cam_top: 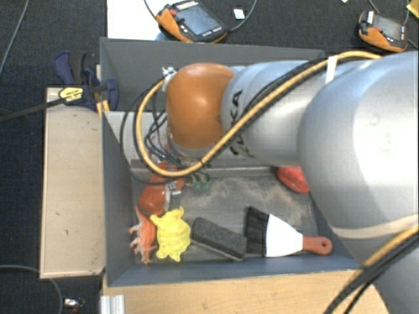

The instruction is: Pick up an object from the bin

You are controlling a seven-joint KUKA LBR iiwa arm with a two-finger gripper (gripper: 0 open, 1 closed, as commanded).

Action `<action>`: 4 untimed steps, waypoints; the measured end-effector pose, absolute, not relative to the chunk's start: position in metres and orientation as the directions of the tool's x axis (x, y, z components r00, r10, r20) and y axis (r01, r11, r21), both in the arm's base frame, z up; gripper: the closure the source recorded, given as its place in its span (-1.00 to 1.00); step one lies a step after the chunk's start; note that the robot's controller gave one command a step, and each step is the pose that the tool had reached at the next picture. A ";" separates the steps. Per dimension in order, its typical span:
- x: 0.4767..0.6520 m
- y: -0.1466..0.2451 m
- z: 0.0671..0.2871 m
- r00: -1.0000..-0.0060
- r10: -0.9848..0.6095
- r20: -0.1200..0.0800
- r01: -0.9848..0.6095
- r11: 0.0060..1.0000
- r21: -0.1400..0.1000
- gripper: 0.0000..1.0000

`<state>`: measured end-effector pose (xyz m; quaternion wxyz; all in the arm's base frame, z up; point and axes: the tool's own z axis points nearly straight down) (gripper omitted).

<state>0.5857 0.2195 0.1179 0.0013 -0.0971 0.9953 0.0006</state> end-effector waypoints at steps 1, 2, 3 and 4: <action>0.584 0.253 0.095 -0.880 -0.475 -0.009 -0.475 0.880 0.002 -1.00; 0.569 0.226 0.071 -0.946 -0.325 -0.008 -0.325 0.946 0.000 -1.00; 0.550 0.243 0.071 -0.707 -0.707 -0.010 -0.707 0.707 -0.002 -1.00; 0.564 0.223 0.071 -0.854 -0.520 -0.015 -0.520 0.854 -0.001 -1.00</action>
Offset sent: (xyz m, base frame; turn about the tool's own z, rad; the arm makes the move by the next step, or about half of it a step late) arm -0.0173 0.0067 -0.0479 -0.1372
